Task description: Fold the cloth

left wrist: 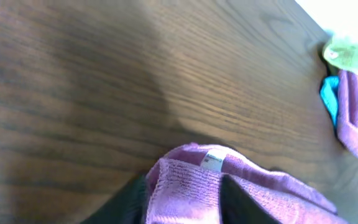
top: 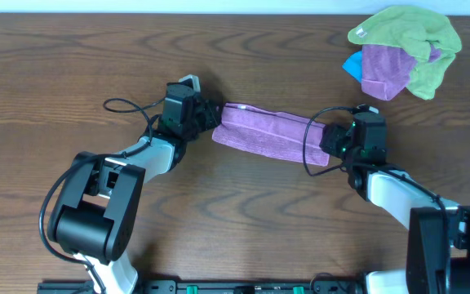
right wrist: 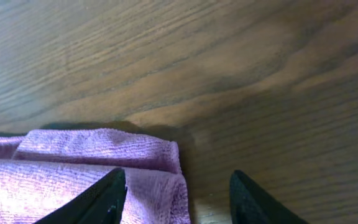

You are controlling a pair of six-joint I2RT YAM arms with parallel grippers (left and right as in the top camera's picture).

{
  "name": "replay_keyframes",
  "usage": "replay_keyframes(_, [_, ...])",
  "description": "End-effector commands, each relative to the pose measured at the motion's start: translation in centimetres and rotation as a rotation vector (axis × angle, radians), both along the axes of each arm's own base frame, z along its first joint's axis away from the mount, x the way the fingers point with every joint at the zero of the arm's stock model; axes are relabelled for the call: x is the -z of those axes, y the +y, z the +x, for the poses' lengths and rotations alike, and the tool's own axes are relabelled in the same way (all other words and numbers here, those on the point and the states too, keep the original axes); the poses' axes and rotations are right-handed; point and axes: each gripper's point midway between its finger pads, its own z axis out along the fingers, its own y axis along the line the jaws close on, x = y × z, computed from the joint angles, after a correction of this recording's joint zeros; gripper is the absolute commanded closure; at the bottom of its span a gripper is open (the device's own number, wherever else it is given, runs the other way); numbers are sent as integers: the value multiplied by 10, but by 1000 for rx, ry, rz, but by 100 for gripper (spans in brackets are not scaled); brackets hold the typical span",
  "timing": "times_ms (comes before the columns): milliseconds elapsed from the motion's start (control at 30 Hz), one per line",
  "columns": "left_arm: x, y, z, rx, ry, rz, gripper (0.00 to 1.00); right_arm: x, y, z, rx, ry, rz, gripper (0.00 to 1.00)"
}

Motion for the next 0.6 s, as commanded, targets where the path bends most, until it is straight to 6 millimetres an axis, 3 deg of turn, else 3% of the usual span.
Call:
replay_keyframes(0, [1, 4, 6, -11, -21, 5, 24, -2, -1, 5, 2, -11, -14, 43])
replay_keyframes(67, [-5, 2, 9, 0, -43, -13, 11, -3, 0, 5, -1, -11, -11, 42])
replay_keyframes(233, [-23, -4, 10, 62, -78, -85, 11, -9, 11, 2, -18, -12, 64, 42])
replay_keyframes(300, [-32, -11, 7, 124, -74, -141, 24, -14, 15, -3, -1, 6, 118, 43])
replay_keyframes(367, [-35, -22, -2, 175, -14, -214, 50, -20, 22, -15, 10, 43, 188, 42])
replay_keyframes(433, [-28, -33, -14, 196, 54, -232, 71, -21, 25, -26, 34, 87, 232, 40])
replay_keyframes(533, [-15, -45, -27, 200, 111, -195, 92, -14, 32, -43, 62, 175, 304, 33])
replay_keyframes(567, [-10, -45, -29, 184, 121, -173, 94, -11, 34, -49, 77, 211, 331, 32])
